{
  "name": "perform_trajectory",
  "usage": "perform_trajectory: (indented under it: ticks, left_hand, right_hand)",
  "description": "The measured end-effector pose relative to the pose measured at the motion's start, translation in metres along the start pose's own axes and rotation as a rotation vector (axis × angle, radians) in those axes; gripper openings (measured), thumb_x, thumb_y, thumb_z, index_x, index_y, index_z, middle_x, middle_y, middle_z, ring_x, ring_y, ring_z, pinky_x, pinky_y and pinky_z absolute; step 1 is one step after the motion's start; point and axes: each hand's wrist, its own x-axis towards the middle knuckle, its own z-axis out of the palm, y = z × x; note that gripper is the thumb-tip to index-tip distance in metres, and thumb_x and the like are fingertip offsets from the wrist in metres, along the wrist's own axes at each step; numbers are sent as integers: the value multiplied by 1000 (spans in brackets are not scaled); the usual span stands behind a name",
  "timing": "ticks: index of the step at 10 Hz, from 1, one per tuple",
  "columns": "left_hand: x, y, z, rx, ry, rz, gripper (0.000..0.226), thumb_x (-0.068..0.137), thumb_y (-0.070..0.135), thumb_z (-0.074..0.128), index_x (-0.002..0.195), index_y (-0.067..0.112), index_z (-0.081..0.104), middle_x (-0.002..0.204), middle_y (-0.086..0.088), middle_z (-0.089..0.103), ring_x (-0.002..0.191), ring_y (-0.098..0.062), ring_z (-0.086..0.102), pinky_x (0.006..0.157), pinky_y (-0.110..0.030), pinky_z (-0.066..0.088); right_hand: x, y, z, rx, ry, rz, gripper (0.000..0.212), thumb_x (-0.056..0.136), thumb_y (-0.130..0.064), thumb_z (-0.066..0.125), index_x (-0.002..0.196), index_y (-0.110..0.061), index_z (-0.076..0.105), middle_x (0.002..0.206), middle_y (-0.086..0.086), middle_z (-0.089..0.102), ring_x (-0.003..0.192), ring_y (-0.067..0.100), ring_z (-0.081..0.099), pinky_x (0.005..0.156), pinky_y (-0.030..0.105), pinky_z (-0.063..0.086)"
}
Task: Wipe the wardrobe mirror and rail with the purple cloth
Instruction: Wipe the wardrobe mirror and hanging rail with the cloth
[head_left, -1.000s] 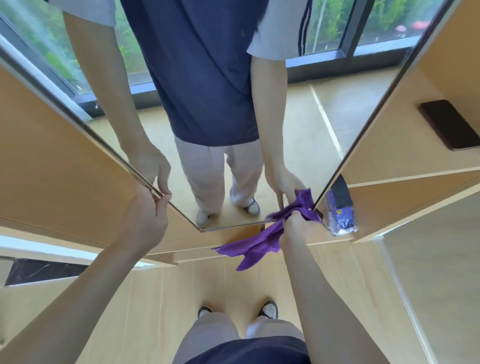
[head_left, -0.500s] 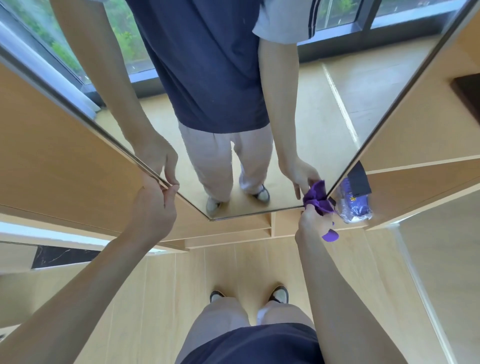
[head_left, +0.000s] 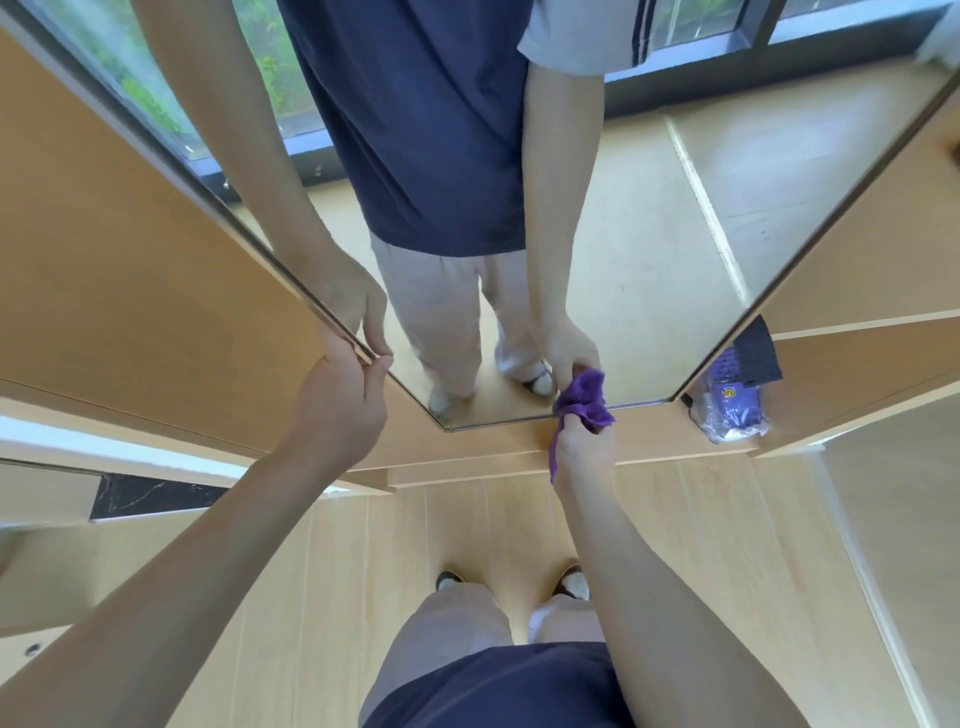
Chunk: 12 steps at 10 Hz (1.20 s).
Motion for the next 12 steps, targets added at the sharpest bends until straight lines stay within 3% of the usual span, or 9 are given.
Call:
perform_trajectory:
  ticks: [2,4,6,7,8,9,10,11,12]
  left_hand:
    - [6,-6,1,40,-18,4,20,104,18,51,112,5,37,81,-20,58,78,-44,58,65,-45,40]
    - [18,-12,1,26,3,54,38,103,15,52,130,-8,38,78,-6,54,78,-41,59,63,-32,28]
    - [22,-13,-3,-18,3,171,33,99,6,57,125,-10,44,70,20,40,73,-36,57,59,-24,23]
    - [28,-16,-4,-25,-32,206,29,99,5,55,123,-5,43,69,22,42,70,-27,55,57,-25,23]
    - [33,-20,-5,-60,-79,233,27,100,6,53,123,1,40,73,20,48,70,-15,52,57,-21,30]
    - [39,-23,-9,-55,-147,244,35,97,9,51,128,4,35,81,4,59,80,-28,64,68,-35,46]
    - [45,-27,-15,-59,-254,236,66,77,8,38,142,2,23,92,-16,62,93,-44,63,80,-47,53]
    - [51,-32,-19,-57,-363,233,96,67,6,33,156,8,-1,116,-28,60,110,-45,60,96,-56,51]
    - [57,-34,-20,-40,-412,225,102,64,8,34,157,7,-7,130,-27,55,121,-41,57,103,-53,49]
  right_hand:
    - [-24,35,58,8,40,120,25,86,-12,69,110,-10,73,102,8,73,96,28,68,93,41,56]
    - [-46,61,107,110,-44,243,26,82,-15,65,106,-10,74,107,12,75,81,25,53,70,32,37]
    - [-53,79,137,188,-26,289,34,80,-18,61,111,-11,72,94,7,63,87,25,50,72,33,35]
    - [-59,80,151,222,3,268,22,81,-11,59,99,-11,73,94,5,61,87,24,51,80,35,39]
    - [-59,78,154,188,36,272,16,82,-14,62,94,-14,72,93,7,63,85,26,51,79,36,40]
    - [-61,73,154,131,66,228,7,84,-19,66,91,-21,67,102,9,71,94,30,60,86,38,48]
    - [-66,66,151,35,87,148,3,86,-22,67,88,-22,65,106,9,71,98,32,61,84,36,47]
    - [-72,58,148,-6,80,75,3,85,-18,66,83,-19,68,100,11,71,85,27,56,74,30,39]
    - [-82,44,144,-20,72,16,9,83,-17,67,74,-20,66,88,5,71,78,23,56,63,28,36]
